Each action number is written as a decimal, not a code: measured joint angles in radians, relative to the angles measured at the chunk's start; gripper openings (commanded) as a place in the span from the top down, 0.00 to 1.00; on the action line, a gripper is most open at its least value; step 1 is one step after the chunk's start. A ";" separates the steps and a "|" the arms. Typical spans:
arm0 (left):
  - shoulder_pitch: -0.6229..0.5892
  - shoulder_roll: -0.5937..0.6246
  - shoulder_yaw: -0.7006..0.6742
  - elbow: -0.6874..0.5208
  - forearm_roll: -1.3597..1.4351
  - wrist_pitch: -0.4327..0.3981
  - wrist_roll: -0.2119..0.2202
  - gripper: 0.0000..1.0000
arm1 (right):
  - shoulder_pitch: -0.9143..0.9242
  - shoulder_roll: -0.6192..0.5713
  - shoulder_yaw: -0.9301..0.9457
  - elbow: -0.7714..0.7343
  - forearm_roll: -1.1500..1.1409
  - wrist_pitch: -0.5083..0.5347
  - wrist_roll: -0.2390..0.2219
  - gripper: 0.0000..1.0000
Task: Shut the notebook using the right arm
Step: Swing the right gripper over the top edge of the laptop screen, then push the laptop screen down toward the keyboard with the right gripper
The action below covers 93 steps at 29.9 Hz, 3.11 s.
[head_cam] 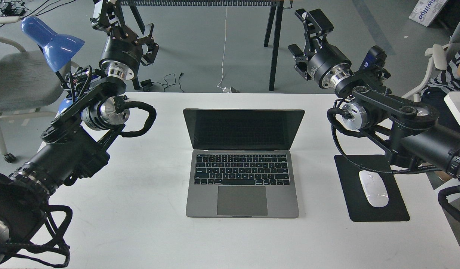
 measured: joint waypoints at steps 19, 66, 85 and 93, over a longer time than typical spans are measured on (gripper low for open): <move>0.000 0.000 -0.001 0.000 0.000 0.000 0.000 0.00 | 0.123 0.099 -0.418 -0.067 -0.016 0.050 -0.019 0.00; -0.002 0.001 -0.001 0.003 0.000 0.000 0.000 0.00 | 0.144 -0.005 -0.595 0.228 -0.186 0.219 -0.017 0.00; -0.002 0.001 -0.001 0.003 -0.001 0.000 0.000 0.00 | 0.099 0.004 -0.642 0.279 -0.212 0.219 -0.015 0.00; -0.002 0.001 -0.001 0.004 -0.001 0.000 0.000 0.00 | 0.047 0.026 -0.648 0.279 -0.253 0.219 -0.016 0.00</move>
